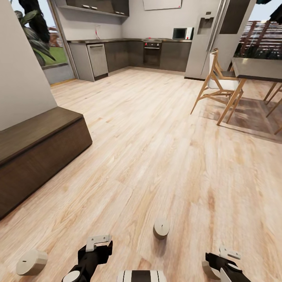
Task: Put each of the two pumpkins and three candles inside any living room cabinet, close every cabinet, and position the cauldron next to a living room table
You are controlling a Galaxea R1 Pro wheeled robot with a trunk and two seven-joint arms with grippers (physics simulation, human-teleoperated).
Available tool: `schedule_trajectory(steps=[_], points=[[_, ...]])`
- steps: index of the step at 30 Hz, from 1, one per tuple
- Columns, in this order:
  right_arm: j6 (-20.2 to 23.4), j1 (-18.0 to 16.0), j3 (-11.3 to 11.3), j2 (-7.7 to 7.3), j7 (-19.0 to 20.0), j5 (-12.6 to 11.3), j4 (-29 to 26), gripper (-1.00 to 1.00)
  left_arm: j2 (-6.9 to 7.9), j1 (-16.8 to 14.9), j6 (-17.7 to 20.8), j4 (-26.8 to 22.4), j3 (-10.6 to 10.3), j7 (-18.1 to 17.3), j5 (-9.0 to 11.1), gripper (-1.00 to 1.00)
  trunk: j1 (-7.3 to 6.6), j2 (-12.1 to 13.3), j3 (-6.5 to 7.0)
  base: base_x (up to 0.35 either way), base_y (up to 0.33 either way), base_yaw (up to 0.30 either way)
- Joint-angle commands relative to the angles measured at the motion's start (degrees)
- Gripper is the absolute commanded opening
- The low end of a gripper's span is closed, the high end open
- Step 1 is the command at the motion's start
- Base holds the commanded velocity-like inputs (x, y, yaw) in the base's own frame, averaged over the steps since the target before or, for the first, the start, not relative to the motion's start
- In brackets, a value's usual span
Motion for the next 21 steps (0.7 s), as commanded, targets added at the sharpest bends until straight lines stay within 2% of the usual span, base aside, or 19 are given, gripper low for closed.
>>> schedule_trajectory(steps=[1,6,17,21], points=[[0.17,-0.05,-0.26,0.01,-0.05,0.41,-0.05,1.0,0.03,0.0,0.13,-0.08,-0.06,0.51,0.61,1.0,-0.01,-0.01,-0.03,0.001,0.0,0.0],[0.17,-0.03,-0.28,-0.01,-0.05,0.41,-0.05,1.0,0.05,0.0,0.09,-0.08,-0.05,0.51,0.61,1.0,0.07,-0.05,-0.7,0.0,0.0,0.0],[0.17,-0.06,-0.21,-0.1,-0.05,0.41,-0.12,1.0,0.08,0.0,0.08,-0.08,-0.13,0.51,0.61,1.0,0.07,-0.05,-0.7,0.0,0.0,0.0],[0.17,-0.09,-0.2,-0.1,-0.05,0.41,-0.13,1.0,0.08,0.0,0.03,-0.08,-0.19,0.51,0.61,1.0,0.17,-0.11,-1.58,0.0,0.0,0.0]])
